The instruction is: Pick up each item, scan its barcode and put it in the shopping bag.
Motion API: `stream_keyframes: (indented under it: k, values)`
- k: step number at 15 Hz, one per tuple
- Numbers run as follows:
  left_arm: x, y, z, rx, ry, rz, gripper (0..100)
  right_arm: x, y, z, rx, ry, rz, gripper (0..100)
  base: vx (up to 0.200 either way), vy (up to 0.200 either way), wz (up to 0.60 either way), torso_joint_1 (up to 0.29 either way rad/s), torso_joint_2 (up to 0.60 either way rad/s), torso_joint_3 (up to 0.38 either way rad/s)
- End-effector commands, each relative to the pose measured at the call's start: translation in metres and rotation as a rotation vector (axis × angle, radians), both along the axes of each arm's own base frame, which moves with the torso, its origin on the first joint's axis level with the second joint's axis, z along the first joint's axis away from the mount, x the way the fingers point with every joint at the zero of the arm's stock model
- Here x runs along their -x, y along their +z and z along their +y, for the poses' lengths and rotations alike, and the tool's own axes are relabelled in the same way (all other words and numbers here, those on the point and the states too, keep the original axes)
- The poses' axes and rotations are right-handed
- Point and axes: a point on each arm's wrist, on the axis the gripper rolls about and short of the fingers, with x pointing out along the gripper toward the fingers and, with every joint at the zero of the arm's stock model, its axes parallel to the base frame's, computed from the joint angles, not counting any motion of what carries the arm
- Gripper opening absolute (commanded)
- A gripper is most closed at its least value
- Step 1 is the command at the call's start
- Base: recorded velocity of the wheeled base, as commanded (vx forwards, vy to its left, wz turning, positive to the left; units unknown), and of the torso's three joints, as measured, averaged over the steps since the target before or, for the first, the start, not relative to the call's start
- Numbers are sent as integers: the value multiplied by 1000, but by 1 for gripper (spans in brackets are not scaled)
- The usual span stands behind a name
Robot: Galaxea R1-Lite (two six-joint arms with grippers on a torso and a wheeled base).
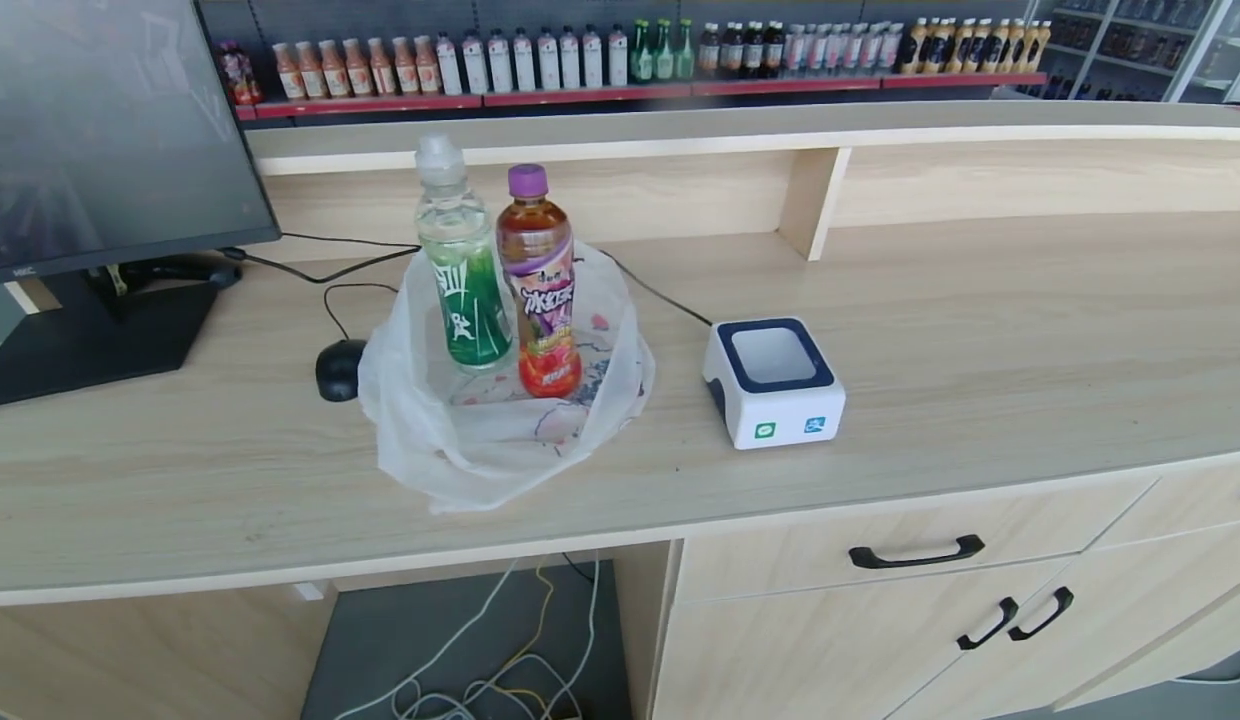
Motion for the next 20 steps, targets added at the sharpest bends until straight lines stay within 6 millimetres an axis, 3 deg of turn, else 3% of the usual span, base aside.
stream_keyframes:
  k: [1,10,20]
  values:
    - [0,0,0,0,0,-1,100,0,0,0,-1,0,4,100,0,-200,0,2,2,2]
    - [0,0,0,-3,0,0,100,0,0,0,9,1,3,100,0,-200,0,3,5,3]
    - [0,0,0,-11,0,2,100,0,0,0,5,1,3,100,0,0,0,0,0,0]
